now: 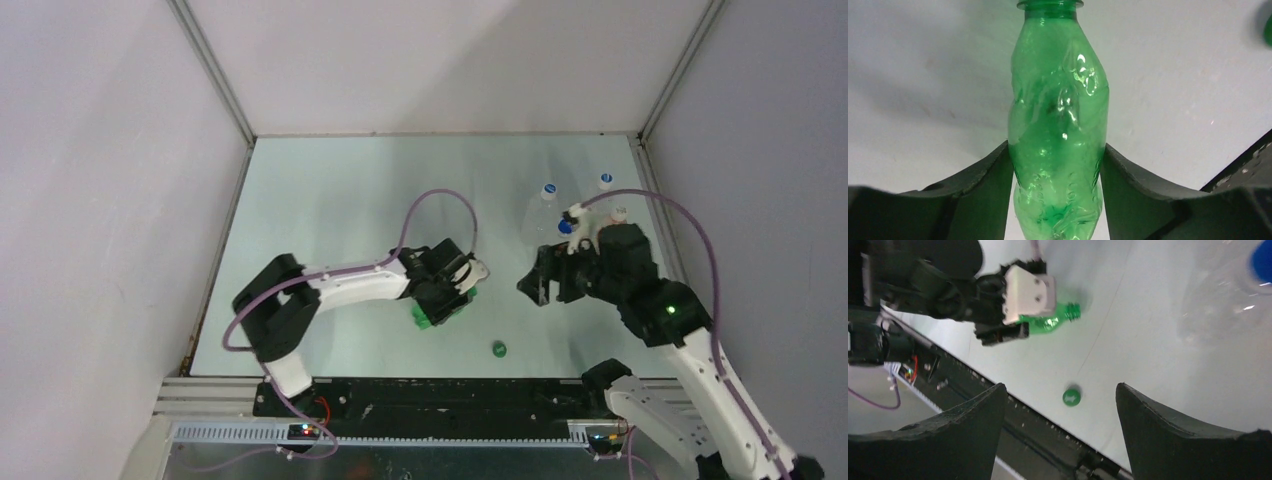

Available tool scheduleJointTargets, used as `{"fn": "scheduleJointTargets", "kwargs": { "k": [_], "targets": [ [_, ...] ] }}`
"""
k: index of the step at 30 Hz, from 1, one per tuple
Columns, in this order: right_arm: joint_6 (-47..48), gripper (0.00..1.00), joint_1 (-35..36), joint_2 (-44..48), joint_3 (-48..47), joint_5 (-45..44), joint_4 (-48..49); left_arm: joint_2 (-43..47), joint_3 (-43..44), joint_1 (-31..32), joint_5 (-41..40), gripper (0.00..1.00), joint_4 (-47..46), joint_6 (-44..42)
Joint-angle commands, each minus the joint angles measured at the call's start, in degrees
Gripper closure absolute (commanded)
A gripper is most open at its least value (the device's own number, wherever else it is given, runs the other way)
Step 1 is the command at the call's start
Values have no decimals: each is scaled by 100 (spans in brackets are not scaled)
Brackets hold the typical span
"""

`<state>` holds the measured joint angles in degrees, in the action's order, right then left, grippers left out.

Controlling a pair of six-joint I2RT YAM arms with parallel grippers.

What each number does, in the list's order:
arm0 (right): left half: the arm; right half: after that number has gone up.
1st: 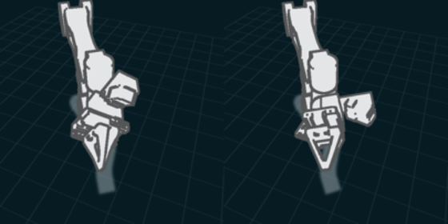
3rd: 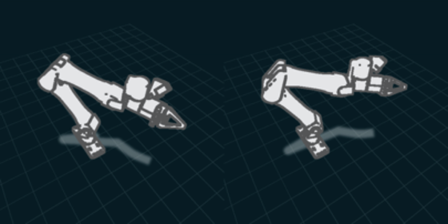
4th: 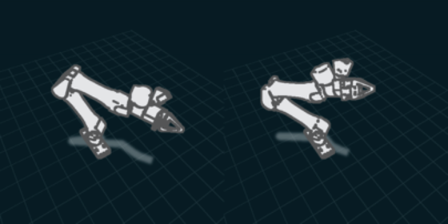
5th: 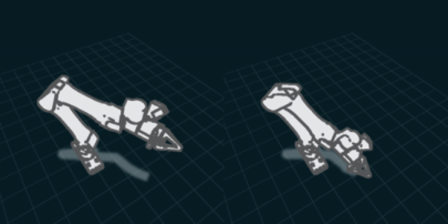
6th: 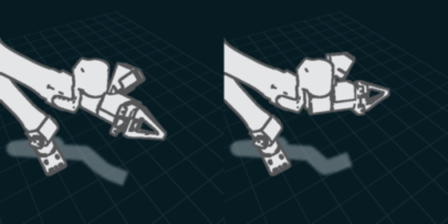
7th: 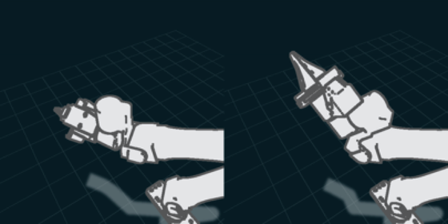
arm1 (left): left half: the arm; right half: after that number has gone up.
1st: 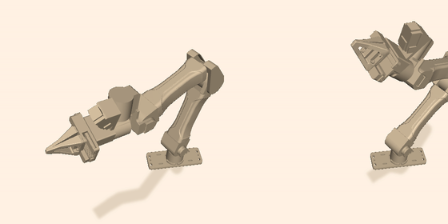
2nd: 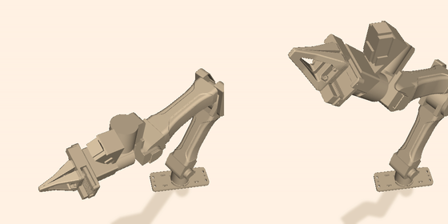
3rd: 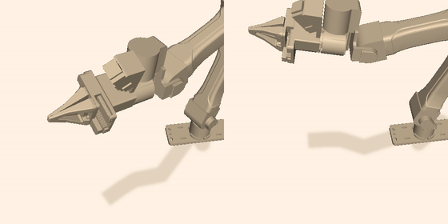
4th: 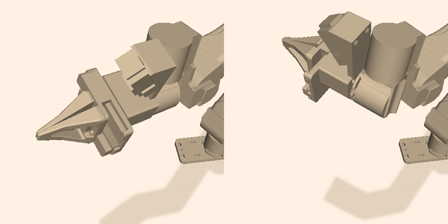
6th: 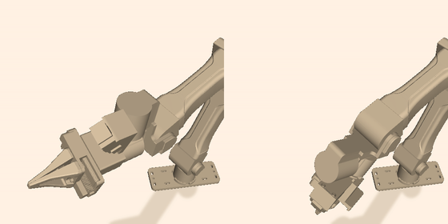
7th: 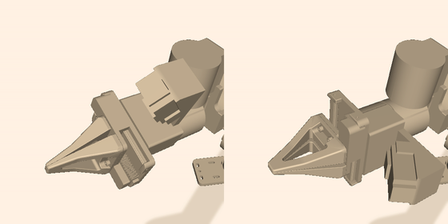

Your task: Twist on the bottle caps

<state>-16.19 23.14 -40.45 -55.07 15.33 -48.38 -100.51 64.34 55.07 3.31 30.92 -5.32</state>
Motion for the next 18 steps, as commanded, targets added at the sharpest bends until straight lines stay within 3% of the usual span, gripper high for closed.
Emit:
{"fn": "scheduleJointTargets", "kwargs": {
  "k": [1, 4, 5, 7, 10, 18],
  "targets": [
    [-626, 19, 853, -479, -197, -745, -261, 870, -741, -48, -308, 38, -5, 478],
    [-1030, 17, 1398, -996, -197, -970, -367, 1168, -1271, -53, -313, 36, -154, 872],
    [-1090, 8, 1467, -1108, -197, -949, -353, 1265, -1356, -51, -309, 33, -248, 931],
    [-1190, 2, 1598, -1394, -177, -690, -225, 1372, -1540, -64, -396, 27, -375, 1120],
    [-1105, 1, 1841, -1571, 157, -619, -111, 1443, -1626, -81, -475, 17, -474, 1303],
    [-1615, 1, 2246, -2088, 660, -1445, -142, 1429, -1451, -254, -378, 15, -749, 1582]
  ]
}}
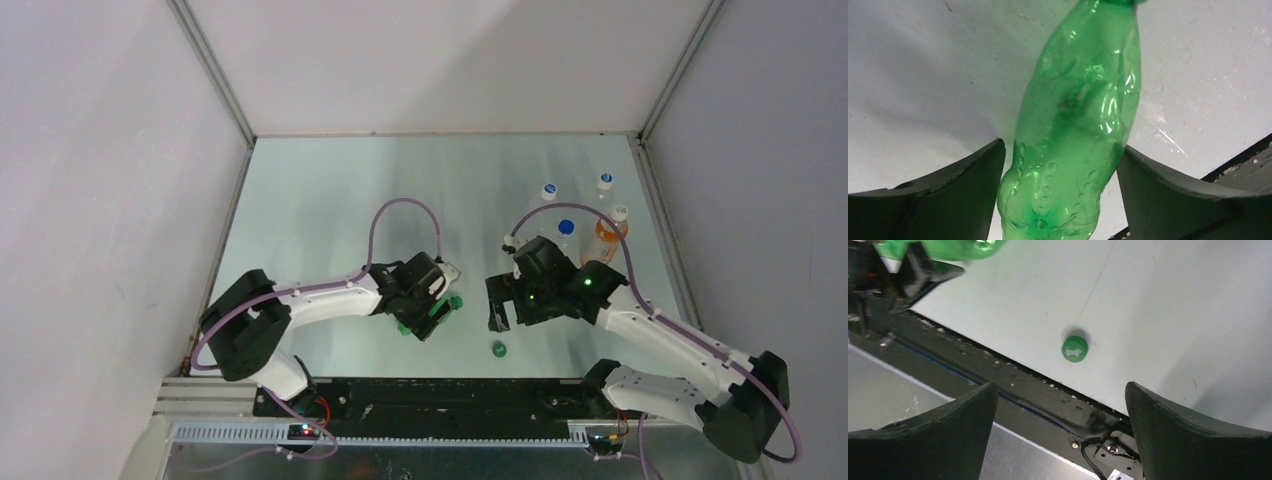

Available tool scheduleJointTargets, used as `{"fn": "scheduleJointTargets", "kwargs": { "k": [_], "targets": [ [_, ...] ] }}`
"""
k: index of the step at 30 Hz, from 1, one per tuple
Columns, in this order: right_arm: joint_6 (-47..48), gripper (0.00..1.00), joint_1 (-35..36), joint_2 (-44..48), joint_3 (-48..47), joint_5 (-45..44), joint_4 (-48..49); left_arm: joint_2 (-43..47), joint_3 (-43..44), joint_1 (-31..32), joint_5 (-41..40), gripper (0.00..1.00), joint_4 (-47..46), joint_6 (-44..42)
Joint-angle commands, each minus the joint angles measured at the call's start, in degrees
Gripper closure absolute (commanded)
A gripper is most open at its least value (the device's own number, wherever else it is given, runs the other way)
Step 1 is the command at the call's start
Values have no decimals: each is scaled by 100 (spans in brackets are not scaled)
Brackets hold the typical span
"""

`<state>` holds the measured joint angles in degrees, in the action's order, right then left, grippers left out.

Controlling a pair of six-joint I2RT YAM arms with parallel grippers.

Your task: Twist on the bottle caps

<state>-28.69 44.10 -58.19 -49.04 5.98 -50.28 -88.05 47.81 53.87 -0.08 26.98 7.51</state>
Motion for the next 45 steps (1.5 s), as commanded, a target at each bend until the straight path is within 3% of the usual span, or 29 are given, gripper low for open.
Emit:
{"fn": "scheduleJointTargets", "kwargs": {
  "k": [1, 8, 18, 24, 29, 32, 37, 38, 40, 45],
  "targets": [
    [-422, 1, 250, -517, 63, -554, 41, 157, 219, -153, -38, 15, -396, 288],
    [-1081, 19, 760, -1309, 348, -1032, 372, -220, 454, -182, 266, 20, -433, 17],
    [-1341, 31, 1116, -2331, 395, -859, 789, -578, 543, -210, 454, 23, -353, -62],
    [-1426, 42, 1199, -2586, 407, -924, 815, -524, 403, -236, 513, 30, -519, -39],
    [-1437, 50, 1184, -2759, 511, -917, 1004, -82, 88, -269, 446, 40, -927, -73],
    [-1446, 54, 1182, -2800, 574, -888, 1067, 397, -196, -277, 354, 54, -1205, -105],
    [-1352, 71, 1141, -2696, 681, -914, 1189, 1233, -724, -279, 49, 56, -2011, -194],
    [-1329, 78, 1155, -2596, 690, -938, 1197, 1518, -895, -280, 37, 56, -2249, -222],
    [-1199, 82, 1186, -2352, 689, -937, 1246, 1981, -1147, -276, -94, 57, -2573, -308],
    [-616, 88, 1158, -1567, 494, -974, 1118, 3165, -1681, -273, -85, 71, -3326, -572]
  ]
}}
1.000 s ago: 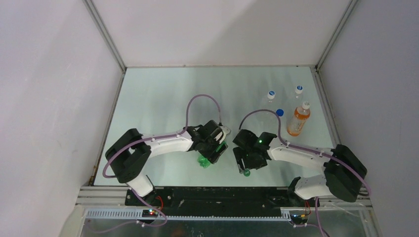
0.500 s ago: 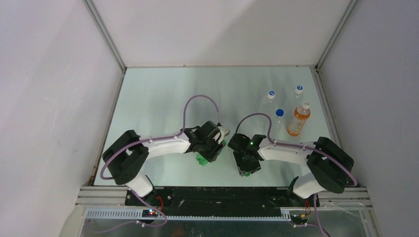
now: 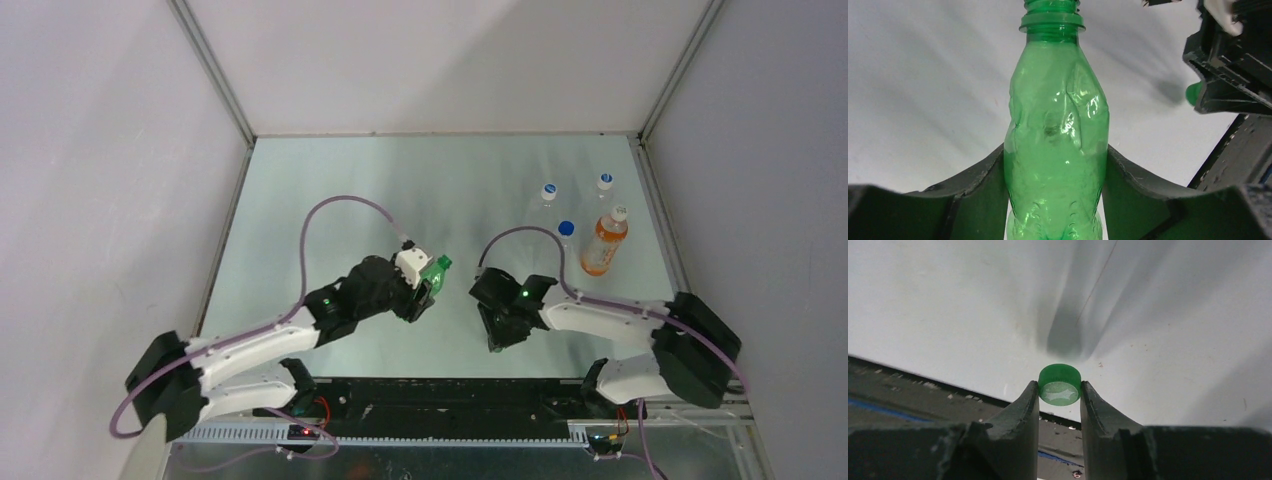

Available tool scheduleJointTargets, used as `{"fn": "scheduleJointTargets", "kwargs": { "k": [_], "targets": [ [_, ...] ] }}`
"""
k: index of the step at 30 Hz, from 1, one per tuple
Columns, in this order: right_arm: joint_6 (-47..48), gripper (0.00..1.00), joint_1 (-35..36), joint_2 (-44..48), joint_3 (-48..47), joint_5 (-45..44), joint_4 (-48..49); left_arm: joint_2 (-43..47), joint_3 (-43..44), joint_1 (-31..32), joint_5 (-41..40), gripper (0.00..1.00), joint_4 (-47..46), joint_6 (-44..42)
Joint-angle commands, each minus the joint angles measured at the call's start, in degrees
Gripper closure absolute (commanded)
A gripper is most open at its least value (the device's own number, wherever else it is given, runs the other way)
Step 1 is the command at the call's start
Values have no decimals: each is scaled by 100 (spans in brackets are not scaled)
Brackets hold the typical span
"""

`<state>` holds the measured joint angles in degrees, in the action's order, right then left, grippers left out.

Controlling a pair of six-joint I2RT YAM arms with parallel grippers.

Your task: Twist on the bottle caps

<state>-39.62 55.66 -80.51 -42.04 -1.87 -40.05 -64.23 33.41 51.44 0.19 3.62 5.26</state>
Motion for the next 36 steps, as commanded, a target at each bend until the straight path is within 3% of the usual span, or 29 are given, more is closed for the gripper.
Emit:
{"fn": "scheduleJointTargets", "kwargs": {
  "k": [1, 4, 8, 14, 19, 25, 36],
  "targets": [
    [571, 90, -12, 898, -259, -208, 35, 922, -382, -29, -104, 71, -1121, -384],
    [1232, 100, -25, 1401, -545, -24, 52, 1582, -590, -35, 9, 71, -1218, -591],
    [2287, 100, -112, 2411, -833, 712, 361, 2306, -572, -37, 166, 69, -922, -1050],
    [3515, 100, -444, 2946, -1510, 1580, 528, 2827, -155, -37, 322, 67, -25, -1806],
    [4701, 100, -548, 3178, -1720, 2345, 675, 2902, 70, -38, 688, 64, 442, -2611],
    [5960, 100, -707, 3511, -1782, 3142, 920, 2615, 586, -38, 1011, 65, 1143, -2813],
    [7854, 100, -786, 3379, -1785, 3593, 888, 1905, 1508, -45, 2321, 65, 2074, -3416]
  ]
}}
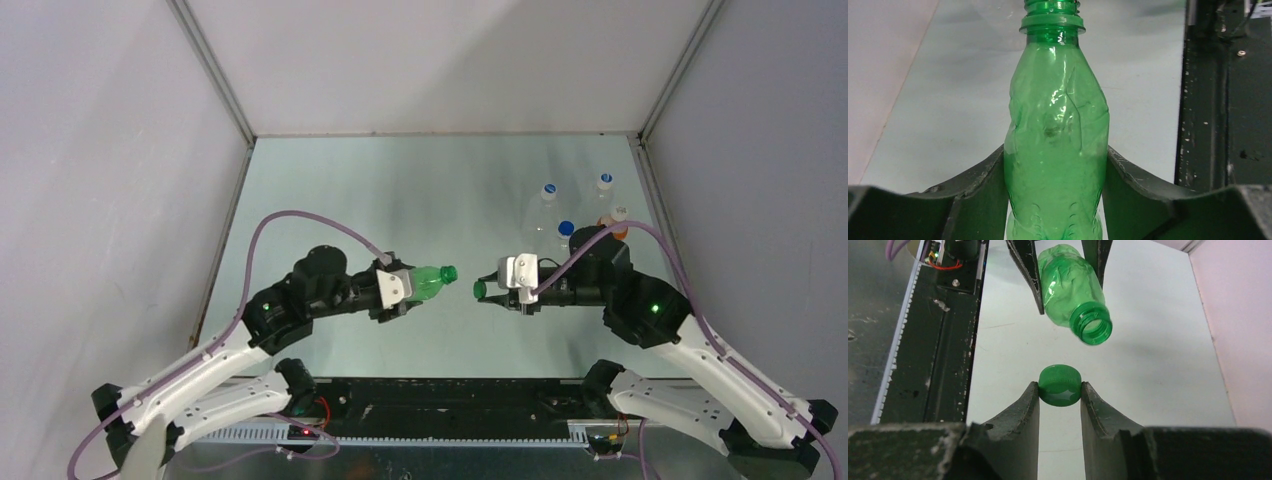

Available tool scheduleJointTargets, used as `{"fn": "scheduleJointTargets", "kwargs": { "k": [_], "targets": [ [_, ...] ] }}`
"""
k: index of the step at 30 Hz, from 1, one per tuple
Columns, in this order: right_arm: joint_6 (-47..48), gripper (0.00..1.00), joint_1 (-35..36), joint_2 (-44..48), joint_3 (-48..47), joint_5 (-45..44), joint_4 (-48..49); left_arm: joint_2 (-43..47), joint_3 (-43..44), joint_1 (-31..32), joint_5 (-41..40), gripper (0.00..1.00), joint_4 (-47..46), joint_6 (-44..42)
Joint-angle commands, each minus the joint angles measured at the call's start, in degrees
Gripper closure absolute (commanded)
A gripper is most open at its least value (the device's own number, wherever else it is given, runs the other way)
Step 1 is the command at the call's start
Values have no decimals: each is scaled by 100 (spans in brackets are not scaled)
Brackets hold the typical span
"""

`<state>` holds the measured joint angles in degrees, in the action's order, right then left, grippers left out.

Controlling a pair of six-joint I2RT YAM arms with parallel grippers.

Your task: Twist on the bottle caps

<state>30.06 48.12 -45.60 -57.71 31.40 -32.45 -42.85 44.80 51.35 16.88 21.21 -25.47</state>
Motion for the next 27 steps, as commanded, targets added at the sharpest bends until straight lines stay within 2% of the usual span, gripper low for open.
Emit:
{"fn": "scheduleJointTargets", "kwargs": {
  "k": [1, 12, 27],
  "targets": [
    [1014, 100, -42, -150, -216, 273, 147, -277, 470, -37, 768, 65, 432, -370],
    [1636, 100, -20, -302, -217, 402, 270, -655, 791, -37, 1401, 67, 646, -382],
    [1747, 100, 280, -463, -222, 557, 205, -793, 906, -37, 1448, 69, 640, -303]
  ]
}}
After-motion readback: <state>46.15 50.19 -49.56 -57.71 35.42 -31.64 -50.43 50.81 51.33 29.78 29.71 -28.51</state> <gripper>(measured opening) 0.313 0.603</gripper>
